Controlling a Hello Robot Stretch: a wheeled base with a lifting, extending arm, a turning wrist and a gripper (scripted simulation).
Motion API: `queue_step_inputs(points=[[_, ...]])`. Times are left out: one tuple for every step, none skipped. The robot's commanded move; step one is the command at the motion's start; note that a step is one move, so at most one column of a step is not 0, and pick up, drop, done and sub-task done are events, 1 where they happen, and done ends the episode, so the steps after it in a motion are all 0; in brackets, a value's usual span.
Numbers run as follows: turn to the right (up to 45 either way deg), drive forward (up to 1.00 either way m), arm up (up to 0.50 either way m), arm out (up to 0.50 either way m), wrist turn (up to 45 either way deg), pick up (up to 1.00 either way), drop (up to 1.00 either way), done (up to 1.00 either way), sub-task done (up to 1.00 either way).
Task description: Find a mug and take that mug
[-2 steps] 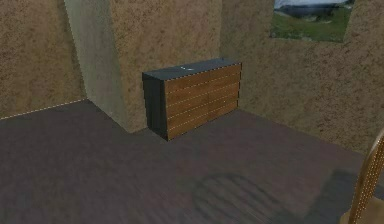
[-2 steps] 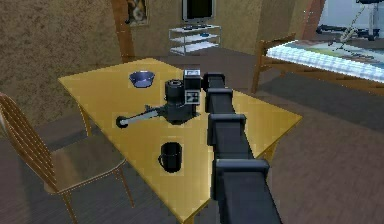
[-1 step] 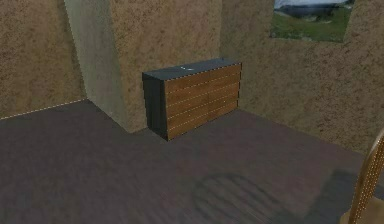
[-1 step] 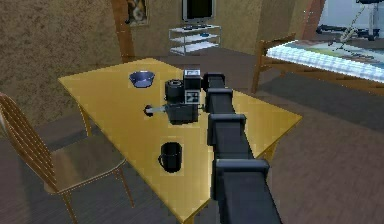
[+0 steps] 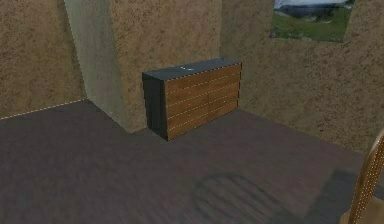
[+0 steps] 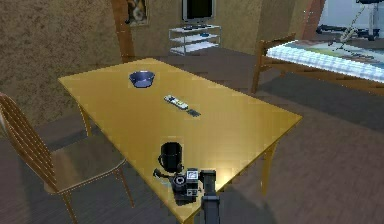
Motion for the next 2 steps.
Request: queue_step_inputs(points=[[0.0,0.0,0.0,0.0,0.0,1.0,0.0,0.0,0.0],[0.0,0.0,0.1,0.0,0.0,0.0,0.0,0.0,0.0]])
